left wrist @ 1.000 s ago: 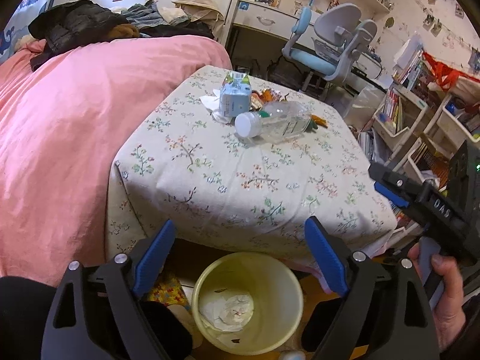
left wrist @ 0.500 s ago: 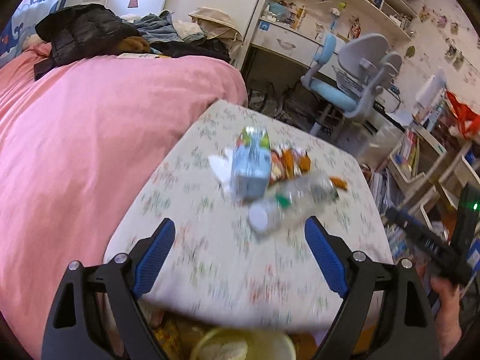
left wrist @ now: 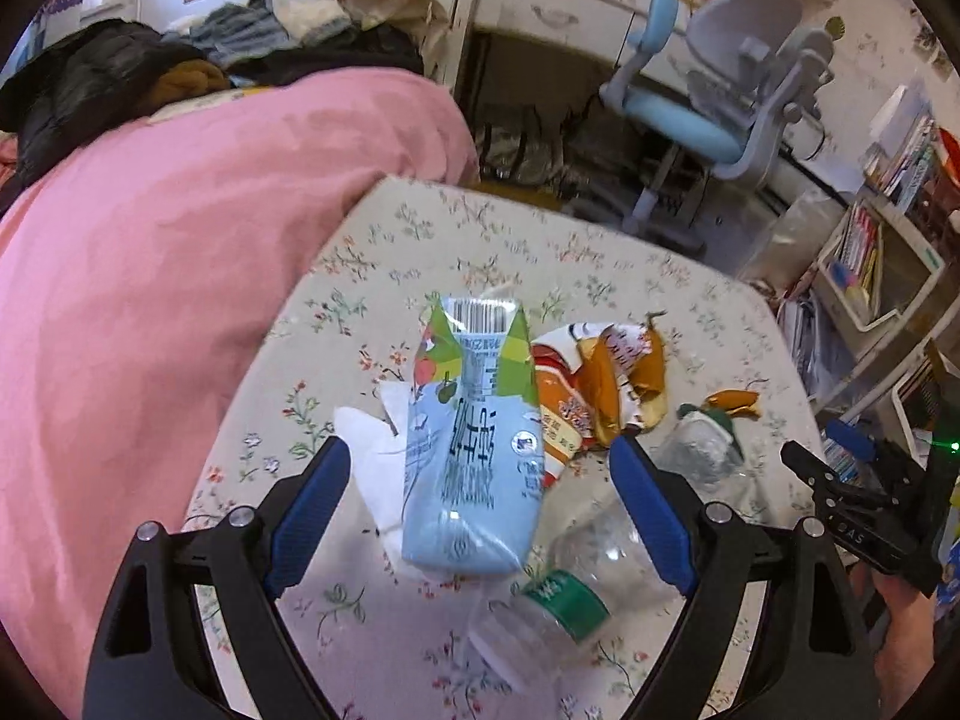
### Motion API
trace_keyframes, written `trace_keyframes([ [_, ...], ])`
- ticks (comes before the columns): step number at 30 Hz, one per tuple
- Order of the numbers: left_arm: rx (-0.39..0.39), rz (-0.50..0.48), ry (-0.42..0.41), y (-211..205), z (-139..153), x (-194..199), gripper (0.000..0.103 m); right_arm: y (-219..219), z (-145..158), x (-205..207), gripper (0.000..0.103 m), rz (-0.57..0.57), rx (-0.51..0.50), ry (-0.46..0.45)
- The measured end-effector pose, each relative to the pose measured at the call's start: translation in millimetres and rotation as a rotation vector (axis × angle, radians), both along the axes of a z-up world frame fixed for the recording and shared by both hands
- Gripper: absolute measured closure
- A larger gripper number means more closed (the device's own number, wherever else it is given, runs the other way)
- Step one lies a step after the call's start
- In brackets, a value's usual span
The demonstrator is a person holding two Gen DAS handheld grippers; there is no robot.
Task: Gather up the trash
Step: 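Grasp the blue juice carton with the left gripper while the right grasps an orange peel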
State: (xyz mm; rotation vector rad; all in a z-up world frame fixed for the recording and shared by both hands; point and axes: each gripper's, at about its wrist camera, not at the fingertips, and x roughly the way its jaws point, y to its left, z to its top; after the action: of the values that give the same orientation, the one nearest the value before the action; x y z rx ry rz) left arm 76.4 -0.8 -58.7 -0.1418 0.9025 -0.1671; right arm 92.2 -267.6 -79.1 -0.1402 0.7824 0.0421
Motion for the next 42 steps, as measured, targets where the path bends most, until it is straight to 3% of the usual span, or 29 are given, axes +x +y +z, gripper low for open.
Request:
trace_keyframes([
  [10,0.016,-0.011,0.093,1,-18,29,0.019,33,-29,46,0.029,0.127,-0.172,0.024],
  [14,0.013,-0.016,0.103,2,-23,32,0.02,30,-24,53,0.029,0.156,-0.094,0.003],
  [19,-0.021,-0.023,0.12,9,-27,35,0.043,29,-24,65,0.039,0.193,-0.024,0.023],
  [20,-0.021,-0.023,0.12,10,-27,34,0.043,30,-24,66,0.041,0.203,-0.016,0.029],
  [25,-0.001,-0.045,0.088,11,-18,31,0.043,38,-28,70,0.072,0.248,-0.009,0.096],
  [32,0.017,-0.031,0.09,14,-17,32,0.043,40,-27,67,0.074,0.27,-0.027,0.186],
  [35,0.022,-0.019,0.134,16,-28,37,0.043,36,-27,63,0.074,0.263,-0.015,0.19],
  [37,0.024,-0.021,0.141,16,-32,37,0.043,34,-27,62,0.08,0.252,-0.003,0.189],
  [42,0.019,-0.039,0.099,13,-22,30,0.043,20,-17,61,0.087,0.197,0.084,0.165],
])
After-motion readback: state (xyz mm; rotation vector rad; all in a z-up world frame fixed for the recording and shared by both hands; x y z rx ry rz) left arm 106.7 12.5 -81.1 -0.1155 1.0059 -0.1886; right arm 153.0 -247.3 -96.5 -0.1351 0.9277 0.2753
